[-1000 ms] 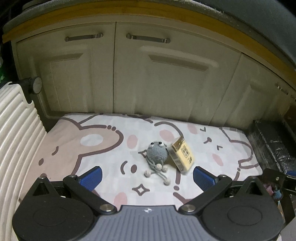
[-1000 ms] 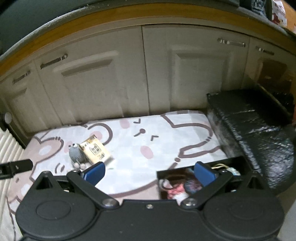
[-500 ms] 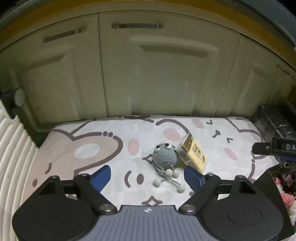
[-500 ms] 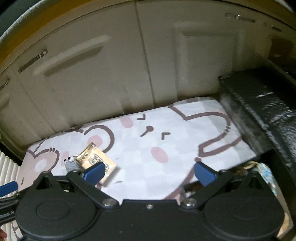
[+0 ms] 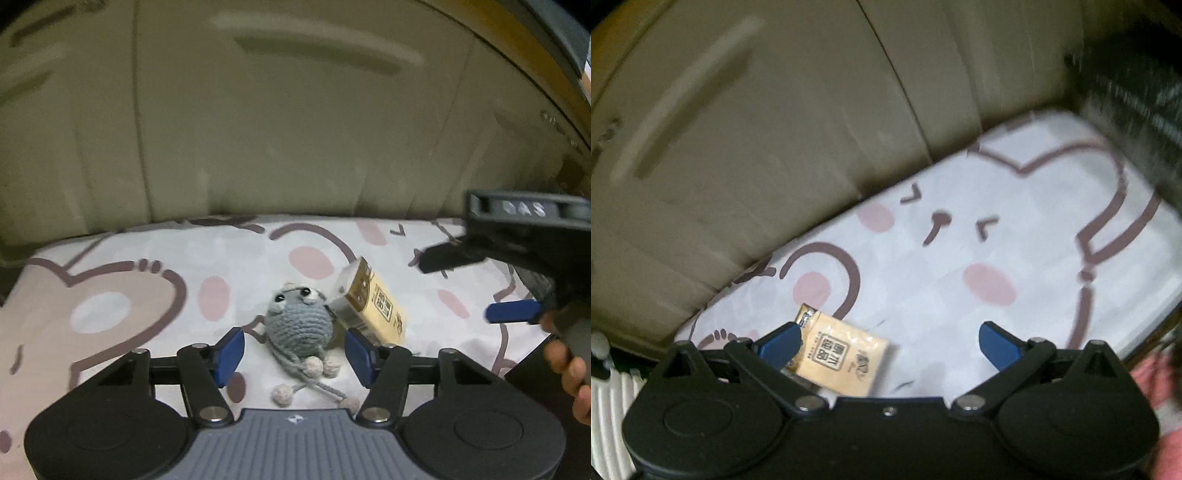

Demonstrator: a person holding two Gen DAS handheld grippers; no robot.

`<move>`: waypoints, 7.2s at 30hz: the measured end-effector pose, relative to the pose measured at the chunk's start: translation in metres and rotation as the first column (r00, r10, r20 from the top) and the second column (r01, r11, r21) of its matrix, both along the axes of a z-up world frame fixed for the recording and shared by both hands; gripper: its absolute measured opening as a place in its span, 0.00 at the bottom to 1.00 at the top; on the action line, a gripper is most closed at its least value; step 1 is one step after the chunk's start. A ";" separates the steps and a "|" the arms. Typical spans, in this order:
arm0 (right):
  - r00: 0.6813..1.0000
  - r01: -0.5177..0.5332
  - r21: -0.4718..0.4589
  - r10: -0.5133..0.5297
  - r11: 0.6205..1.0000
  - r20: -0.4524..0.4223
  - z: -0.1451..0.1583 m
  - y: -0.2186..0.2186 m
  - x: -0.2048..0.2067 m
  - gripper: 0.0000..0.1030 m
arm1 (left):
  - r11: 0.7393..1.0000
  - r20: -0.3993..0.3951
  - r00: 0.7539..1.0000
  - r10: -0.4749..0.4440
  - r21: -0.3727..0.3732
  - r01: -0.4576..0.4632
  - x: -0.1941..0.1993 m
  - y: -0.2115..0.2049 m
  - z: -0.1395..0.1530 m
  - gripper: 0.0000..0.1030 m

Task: Organize objects
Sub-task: 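Close the right gripper on the yellow tissue pack while the left gripper grasps the grey crochet mouse, then lift the tissue pack and crochet mouse and carry them over the black box, then lower the tissue pack and crochet mouse into the box and open both grippers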

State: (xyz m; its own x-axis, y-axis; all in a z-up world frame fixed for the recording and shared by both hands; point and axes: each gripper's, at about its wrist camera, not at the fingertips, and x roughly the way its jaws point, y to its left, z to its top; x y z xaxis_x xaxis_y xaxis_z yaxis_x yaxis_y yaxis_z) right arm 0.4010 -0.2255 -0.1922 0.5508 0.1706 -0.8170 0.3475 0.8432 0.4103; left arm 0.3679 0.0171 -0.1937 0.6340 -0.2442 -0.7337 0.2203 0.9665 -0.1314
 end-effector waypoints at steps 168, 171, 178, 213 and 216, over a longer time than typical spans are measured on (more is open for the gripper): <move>0.990 -0.058 -0.445 0.108 0.894 0.087 0.128 -0.142 -0.195 0.71 | 0.942 -0.071 0.972 -0.222 -0.272 0.196 -0.153 -0.175 0.100 0.50; 0.993 -0.069 -0.439 0.102 0.896 0.052 0.119 -0.149 -0.194 0.71 | 0.930 -0.083 0.966 -0.244 -0.304 0.208 -0.152 -0.188 0.093 0.50; 0.991 -0.129 -0.424 0.127 0.896 -0.034 0.094 -0.161 -0.190 0.71 | 0.912 -0.144 0.958 -0.248 -0.369 0.180 -0.146 -0.205 0.068 0.50; 0.969 -0.217 -0.344 0.159 0.913 -0.188 0.045 -0.171 -0.181 0.54 | 0.973 -0.289 0.936 -0.201 -0.172 0.156 -0.137 -0.209 0.019 0.73; 0.965 -0.227 -0.346 0.163 0.910 -0.205 0.042 -0.170 -0.180 0.49 | 0.971 -0.290 0.934 -0.209 -0.171 0.165 -0.137 -0.210 0.015 0.74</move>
